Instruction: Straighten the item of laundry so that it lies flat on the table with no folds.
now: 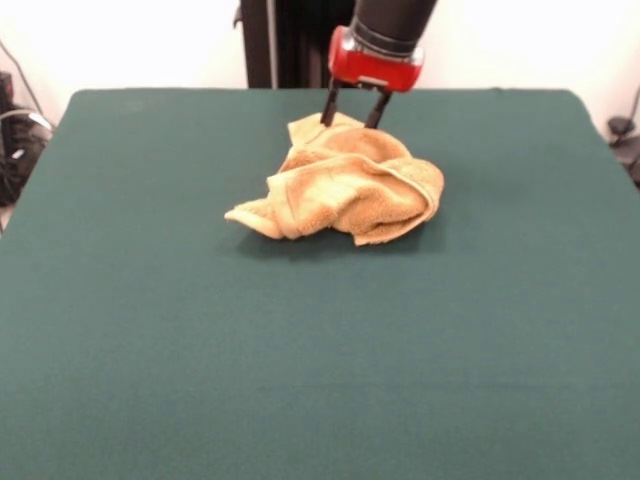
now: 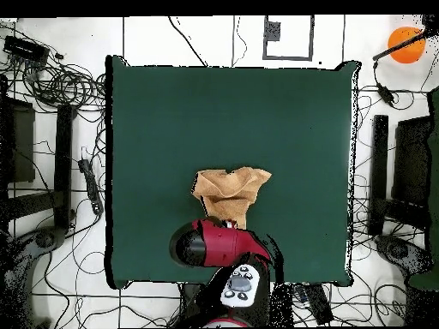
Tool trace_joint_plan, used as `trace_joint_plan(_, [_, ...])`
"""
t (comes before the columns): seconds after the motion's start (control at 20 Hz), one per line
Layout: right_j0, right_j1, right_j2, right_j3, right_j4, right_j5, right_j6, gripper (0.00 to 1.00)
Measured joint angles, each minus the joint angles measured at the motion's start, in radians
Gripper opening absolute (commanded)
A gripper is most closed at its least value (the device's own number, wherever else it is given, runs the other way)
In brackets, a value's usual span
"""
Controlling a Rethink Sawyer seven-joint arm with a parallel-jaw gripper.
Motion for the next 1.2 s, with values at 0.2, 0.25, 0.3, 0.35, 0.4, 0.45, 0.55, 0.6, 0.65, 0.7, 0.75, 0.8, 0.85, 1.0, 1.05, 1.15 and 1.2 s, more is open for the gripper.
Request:
trace_joint_plan(0.2, [-0.001, 0.028, -0.006, -0.001, 0.0, -0.043, 0.0, 1.0])
trace_joint_plan(0.25, [-0.001, 0.032, -0.006, -0.001, 0.0, -0.049, 0.0, 1.0])
trace_joint_plan(0.3, [-0.001, 0.037, -0.006, -0.001, 0.0, -0.057, 0.0, 1.0])
trace_joint_plan(0.35, [-0.001, 0.041, -0.006, -0.001, 0.0, -0.061, 0.0, 1.0])
trace_joint_plan(0.4, [-0.001, 0.045, -0.006, -0.001, 0.0, -0.068, 0.0, 1.0])
trace_joint_plan(0.45, [-0.001, 0.047, -0.006, -0.001, 0.0, -0.07, 0.0, 1.0])
trace_joint_plan(0.55, [-0.001, 0.053, -0.006, -0.001, 0.0, -0.072, 0.0, 1.0])
trace_joint_plan(0.6, [-0.001, 0.056, -0.006, -0.001, 0.0, -0.072, 0.0, 1.0])
trace_joint_plan(0.65, [-0.001, 0.058, -0.006, -0.001, 0.0, -0.072, 0.0, 1.0])
trace_joint_plan(0.7, [-0.001, 0.059, -0.006, -0.001, 0.0, -0.072, 0.0, 1.0])
trace_joint_plan(0.75, [-0.001, 0.061, -0.007, -0.001, 0.0, -0.072, 0.0, 1.0])
trace_joint_plan(0.8, [-0.001, 0.061, -0.008, -0.001, 0.0, -0.072, 0.0, 1.0])
trace_joint_plan(0.85, [-0.001, 0.061, -0.008, -0.002, 0.0, -0.072, 0.0, 1.0])
trace_joint_plan(1.0, [0.0, 0.061, -0.009, -0.002, 0.0, -0.072, 0.0, 0.0])
trace_joint_plan(1.05, [0.0, 0.061, -0.009, -0.002, 0.0, -0.072, 0.0, 0.0])
trace_joint_plan(1.15, [-0.001, 0.061, -0.009, -0.001, 0.0, -0.072, 0.0, 0.0])
trace_joint_plan(1.2, [-0.001, 0.061, -0.009, -0.001, 0.0, -0.072, 0.0, 0.0])
